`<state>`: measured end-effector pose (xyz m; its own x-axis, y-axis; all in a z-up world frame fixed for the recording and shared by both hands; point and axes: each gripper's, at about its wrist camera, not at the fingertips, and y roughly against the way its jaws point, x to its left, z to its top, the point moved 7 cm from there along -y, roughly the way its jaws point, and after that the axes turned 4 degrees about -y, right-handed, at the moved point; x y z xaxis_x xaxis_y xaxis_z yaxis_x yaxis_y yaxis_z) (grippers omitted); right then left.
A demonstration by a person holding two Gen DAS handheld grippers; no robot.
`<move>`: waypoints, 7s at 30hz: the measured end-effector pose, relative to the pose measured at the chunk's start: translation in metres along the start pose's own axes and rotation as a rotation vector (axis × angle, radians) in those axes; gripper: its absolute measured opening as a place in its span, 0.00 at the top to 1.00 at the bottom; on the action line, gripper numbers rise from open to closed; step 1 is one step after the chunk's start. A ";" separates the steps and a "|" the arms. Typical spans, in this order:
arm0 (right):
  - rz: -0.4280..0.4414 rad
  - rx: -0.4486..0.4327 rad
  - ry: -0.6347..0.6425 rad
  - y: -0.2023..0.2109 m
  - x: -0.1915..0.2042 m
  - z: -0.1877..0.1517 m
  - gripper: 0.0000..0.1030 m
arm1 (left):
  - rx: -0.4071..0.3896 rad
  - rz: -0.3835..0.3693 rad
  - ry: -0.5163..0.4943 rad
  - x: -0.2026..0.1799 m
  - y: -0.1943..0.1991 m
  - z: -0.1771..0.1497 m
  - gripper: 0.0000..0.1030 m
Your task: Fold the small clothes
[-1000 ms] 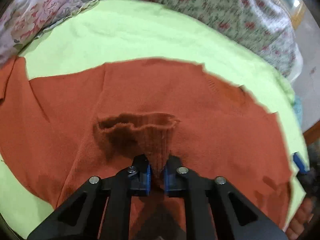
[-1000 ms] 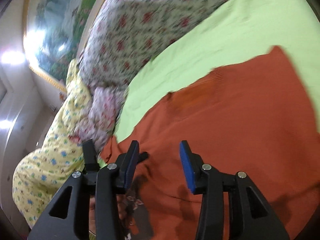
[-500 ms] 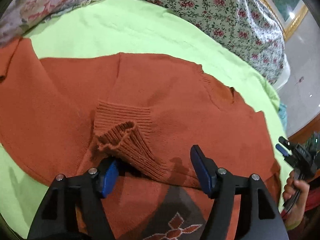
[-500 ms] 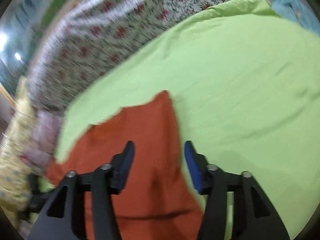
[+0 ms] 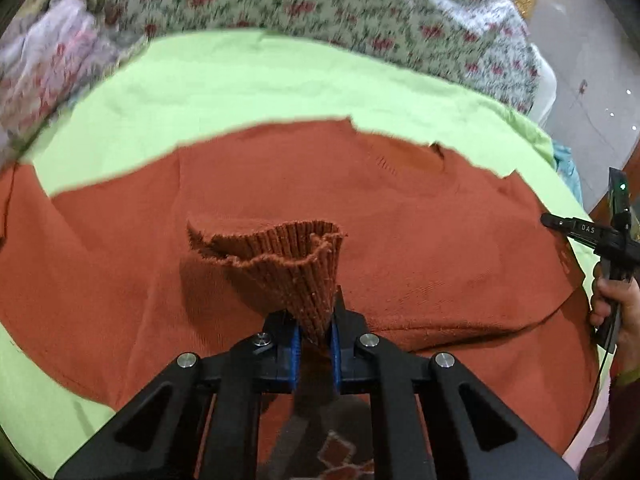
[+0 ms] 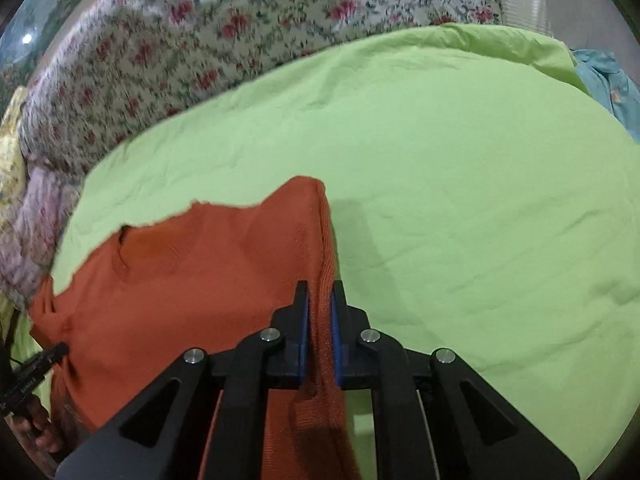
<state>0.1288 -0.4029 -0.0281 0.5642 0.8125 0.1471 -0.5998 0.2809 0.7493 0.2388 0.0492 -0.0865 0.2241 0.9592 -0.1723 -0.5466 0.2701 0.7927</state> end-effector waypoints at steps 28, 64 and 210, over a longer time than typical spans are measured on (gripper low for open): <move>0.249 0.043 0.035 0.068 0.098 -0.100 0.64 | -0.066 0.204 0.438 0.206 0.094 -0.055 0.37; 0.337 0.151 0.125 0.063 0.159 -0.147 0.64 | -0.324 0.068 0.365 0.175 0.153 0.048 0.97; 0.487 0.076 -0.380 0.036 0.000 -0.057 0.61 | 0.071 0.222 0.232 0.085 0.051 -0.056 0.44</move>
<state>0.0748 -0.3637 -0.0382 0.4066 0.5957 0.6927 -0.8051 -0.1247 0.5799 0.1854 0.1492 -0.0935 -0.0883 0.9897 -0.1124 -0.5022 0.0533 0.8631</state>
